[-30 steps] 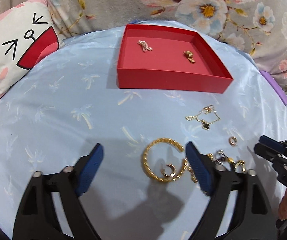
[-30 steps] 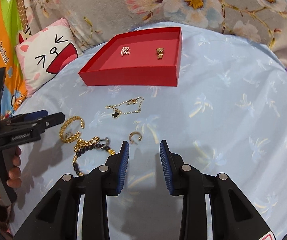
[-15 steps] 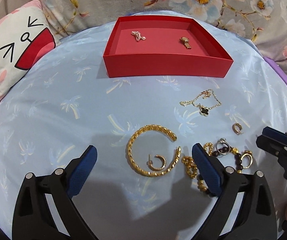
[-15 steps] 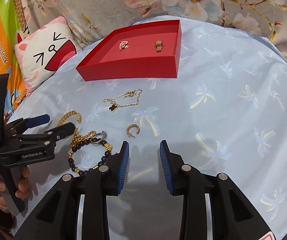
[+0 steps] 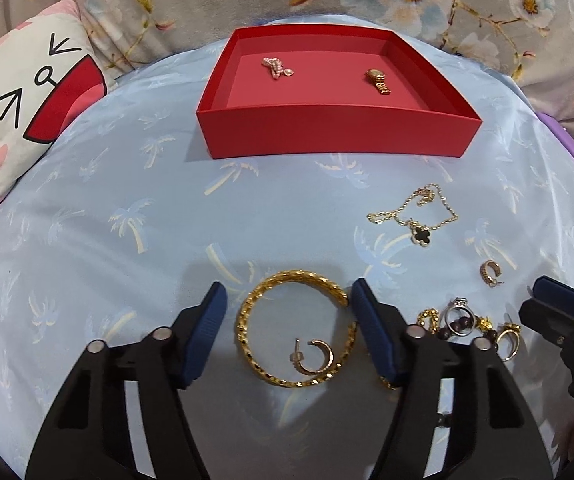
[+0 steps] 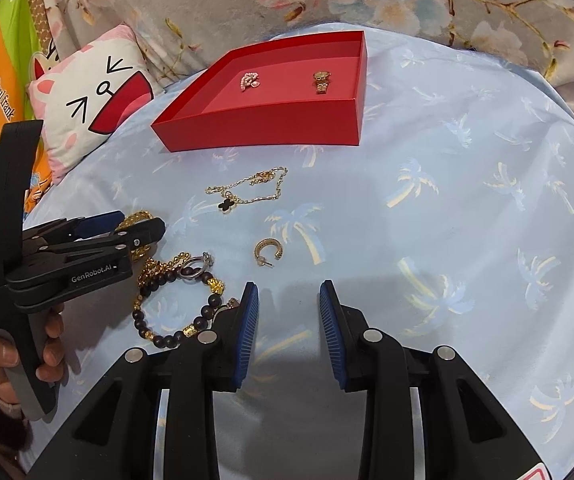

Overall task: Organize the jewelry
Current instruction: 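Grasp the twisted gold bangle with the left tool while the right tool approaches a ring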

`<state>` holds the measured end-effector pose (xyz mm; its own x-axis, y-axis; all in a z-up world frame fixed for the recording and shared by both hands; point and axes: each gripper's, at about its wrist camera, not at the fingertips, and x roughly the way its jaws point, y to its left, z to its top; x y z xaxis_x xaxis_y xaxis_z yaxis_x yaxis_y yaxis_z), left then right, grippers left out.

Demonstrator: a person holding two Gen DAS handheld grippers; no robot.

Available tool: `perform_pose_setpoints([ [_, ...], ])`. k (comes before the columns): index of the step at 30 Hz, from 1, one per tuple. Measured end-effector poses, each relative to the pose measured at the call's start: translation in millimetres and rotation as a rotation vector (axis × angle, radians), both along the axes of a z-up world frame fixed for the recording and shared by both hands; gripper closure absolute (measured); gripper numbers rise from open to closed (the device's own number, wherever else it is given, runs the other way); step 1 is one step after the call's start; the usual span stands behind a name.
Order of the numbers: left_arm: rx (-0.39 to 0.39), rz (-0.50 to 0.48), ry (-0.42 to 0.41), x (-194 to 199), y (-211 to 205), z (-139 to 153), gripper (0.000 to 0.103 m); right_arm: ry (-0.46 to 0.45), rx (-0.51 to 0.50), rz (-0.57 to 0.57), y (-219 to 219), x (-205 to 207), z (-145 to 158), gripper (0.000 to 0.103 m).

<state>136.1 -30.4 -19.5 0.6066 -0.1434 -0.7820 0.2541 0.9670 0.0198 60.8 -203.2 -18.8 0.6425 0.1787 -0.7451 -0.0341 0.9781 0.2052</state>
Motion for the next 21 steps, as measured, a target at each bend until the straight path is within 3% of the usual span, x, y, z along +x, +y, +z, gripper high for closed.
perform_pose_setpoints([
  [11,-0.097,-0.038,-0.002,-8.7,8.0,16.2,0.051,-0.028,-0.003,0.025,6.3,-5.5,5.0,0.071],
  [21,-0.142,0.059,-0.070,-31.4,53.5,39.4,0.051,-0.096,-0.043,0.109,40.9,-23.3,23.0,0.071],
])
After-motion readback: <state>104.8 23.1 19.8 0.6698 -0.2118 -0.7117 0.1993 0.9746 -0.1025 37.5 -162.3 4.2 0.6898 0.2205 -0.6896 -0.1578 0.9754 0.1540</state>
